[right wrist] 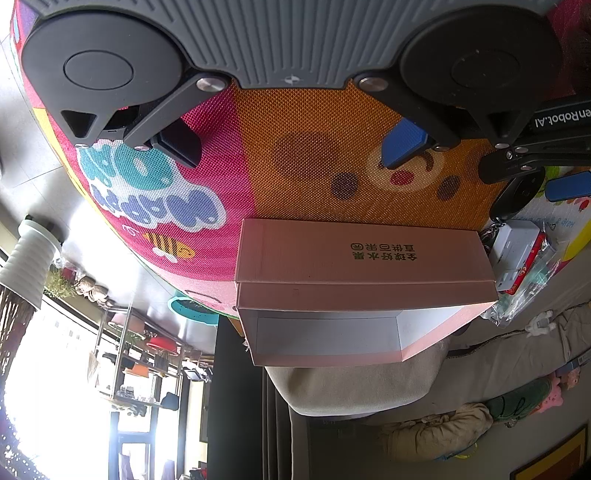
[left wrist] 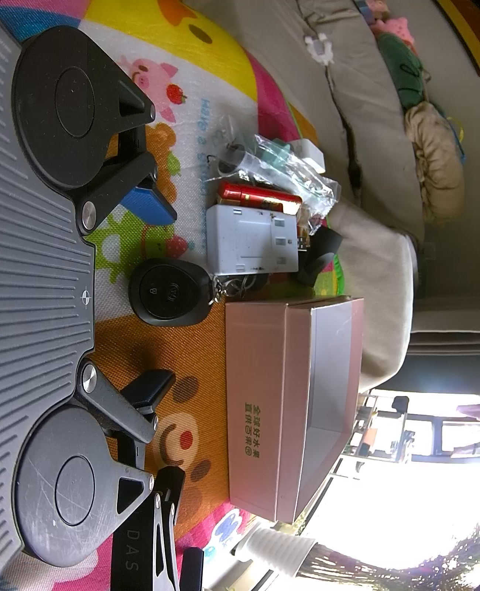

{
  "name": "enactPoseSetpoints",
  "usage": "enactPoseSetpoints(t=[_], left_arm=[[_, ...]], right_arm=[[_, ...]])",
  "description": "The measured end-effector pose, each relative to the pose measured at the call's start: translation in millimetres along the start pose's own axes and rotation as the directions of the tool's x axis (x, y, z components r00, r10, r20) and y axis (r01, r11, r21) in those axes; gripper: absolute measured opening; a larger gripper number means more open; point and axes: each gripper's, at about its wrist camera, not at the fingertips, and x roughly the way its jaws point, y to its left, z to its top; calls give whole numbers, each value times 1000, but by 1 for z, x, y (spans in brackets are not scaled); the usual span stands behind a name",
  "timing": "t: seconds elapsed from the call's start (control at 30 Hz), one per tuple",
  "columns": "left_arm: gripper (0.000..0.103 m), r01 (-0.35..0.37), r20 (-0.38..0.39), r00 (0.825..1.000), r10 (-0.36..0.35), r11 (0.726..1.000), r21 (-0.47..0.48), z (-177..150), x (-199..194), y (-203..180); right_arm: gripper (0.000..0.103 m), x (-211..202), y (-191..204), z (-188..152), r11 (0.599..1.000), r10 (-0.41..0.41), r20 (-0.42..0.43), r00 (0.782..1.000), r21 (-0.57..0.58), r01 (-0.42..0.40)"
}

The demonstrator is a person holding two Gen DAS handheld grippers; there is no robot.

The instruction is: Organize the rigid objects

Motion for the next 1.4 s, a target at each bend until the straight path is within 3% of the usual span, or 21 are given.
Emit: enactPoseSetpoints(t=[1.4], left_arm=[[90,-2,0,1000,2,1000,2,0,3,-1]], right_arm=[[103,2,3,0,1000,-4,0,1000,-3,4]])
